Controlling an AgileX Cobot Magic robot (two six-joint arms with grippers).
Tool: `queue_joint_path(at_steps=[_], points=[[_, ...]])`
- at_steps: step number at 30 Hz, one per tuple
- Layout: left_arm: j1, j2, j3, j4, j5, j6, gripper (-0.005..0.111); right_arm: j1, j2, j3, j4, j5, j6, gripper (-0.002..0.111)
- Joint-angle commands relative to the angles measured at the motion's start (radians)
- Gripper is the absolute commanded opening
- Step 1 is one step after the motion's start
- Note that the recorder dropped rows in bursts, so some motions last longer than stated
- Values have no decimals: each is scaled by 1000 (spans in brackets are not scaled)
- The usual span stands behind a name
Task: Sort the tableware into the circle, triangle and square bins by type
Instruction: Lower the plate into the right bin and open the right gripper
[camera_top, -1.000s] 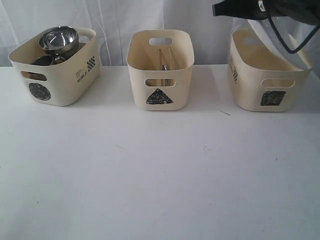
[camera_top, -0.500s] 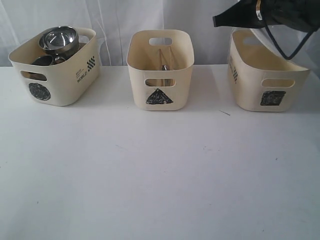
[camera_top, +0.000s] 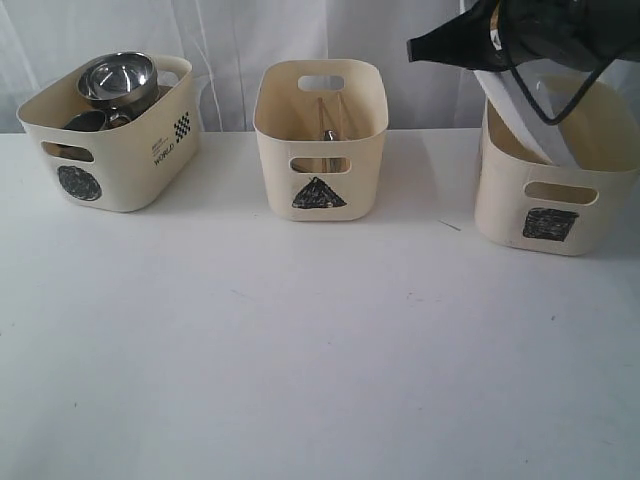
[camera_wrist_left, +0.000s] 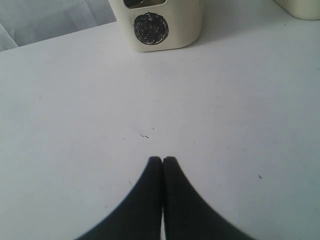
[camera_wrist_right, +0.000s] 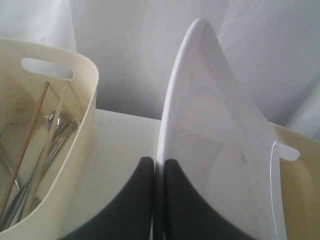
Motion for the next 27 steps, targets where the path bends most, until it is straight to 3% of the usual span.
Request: queue_joint_path(at_steps=[1,14,20,27], points=[[1,-4,4,-2,-5,-7,0,-15,-13,-8,-19,-17,-6,0],[1,-4,4,-2,-5,-7,0,-113,88,-8,58,-111,-57,1],[1,-4,4,-2,-5,-7,0,-115,71,-20,51,-135,-57,29],[1,-4,4,-2,-5,-7,0,-115,-31,-7,57,-43,-102,30]])
